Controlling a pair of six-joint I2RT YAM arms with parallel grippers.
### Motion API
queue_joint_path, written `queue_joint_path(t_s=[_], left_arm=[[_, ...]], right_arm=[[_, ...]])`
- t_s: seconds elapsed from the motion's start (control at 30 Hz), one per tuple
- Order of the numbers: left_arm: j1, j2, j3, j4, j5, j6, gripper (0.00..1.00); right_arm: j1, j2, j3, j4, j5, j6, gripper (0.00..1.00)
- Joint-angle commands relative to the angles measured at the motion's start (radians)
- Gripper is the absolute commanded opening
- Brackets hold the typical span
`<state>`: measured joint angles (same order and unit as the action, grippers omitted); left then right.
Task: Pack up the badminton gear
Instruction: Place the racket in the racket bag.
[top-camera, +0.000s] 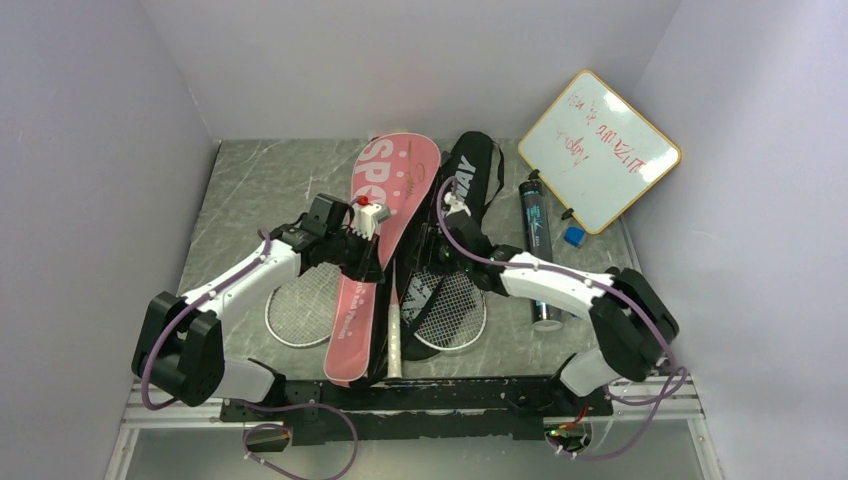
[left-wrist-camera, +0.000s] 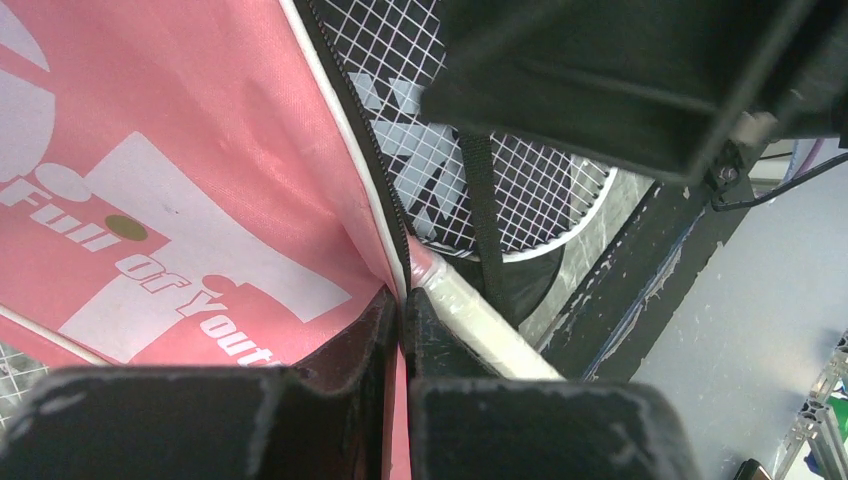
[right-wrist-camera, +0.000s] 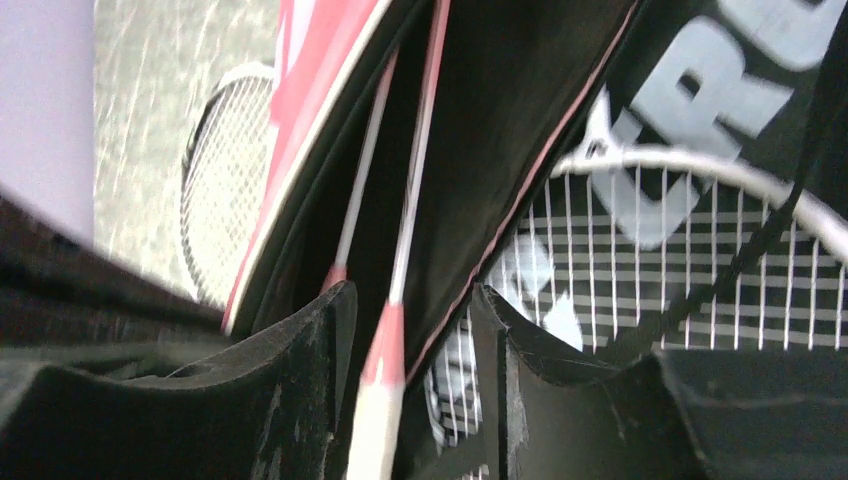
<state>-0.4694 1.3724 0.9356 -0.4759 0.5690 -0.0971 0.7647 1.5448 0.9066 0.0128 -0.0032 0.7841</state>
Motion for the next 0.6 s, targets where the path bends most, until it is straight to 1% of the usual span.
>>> queue_joint_path(t_s=[0.0,0.13,0.27,0.33,0.4,0.47,0.57], left_arm=[[0.001,-0.009,0.000,0.024,0.052,0.024,0.09],[0.000,-0.008,0.000,0.022,0.052,0.022,0.08],[0.000,-0.006,0.000,0.022,0.055,0.022,0.09],[0.000,-0.006,0.000,0.023,0.056,0.022,0.09],[0.001,-0.005,-0.002,0.023,0.057,0.022,0.09],[0.000,-0.004,-0.001,0.023,0.057,0.022,0.08],[0.000,-0.001,-0.001,0.021,0.053,0.022,0.09]], right_arm=[[0.067,-0.121,-0.081,-0.089,-0.064,-0.046,0.49],[0.173,-0.201,-0.165,-0.116,-0.077,-0.025,0.49],[0.246,-0.273,-0.266,-0.039,-0.135,0.042,0.44],[0.277,-0.290,-0.296,-0.005,-0.149,0.070,0.44],[0.311,-0.288,-0.317,0.032,-0.153,0.097,0.46],[0.340,-0.258,-0.331,0.090,-0.177,0.117,0.51],[0.374,-0.204,-0.345,0.170,-0.192,0.164,0.52]])
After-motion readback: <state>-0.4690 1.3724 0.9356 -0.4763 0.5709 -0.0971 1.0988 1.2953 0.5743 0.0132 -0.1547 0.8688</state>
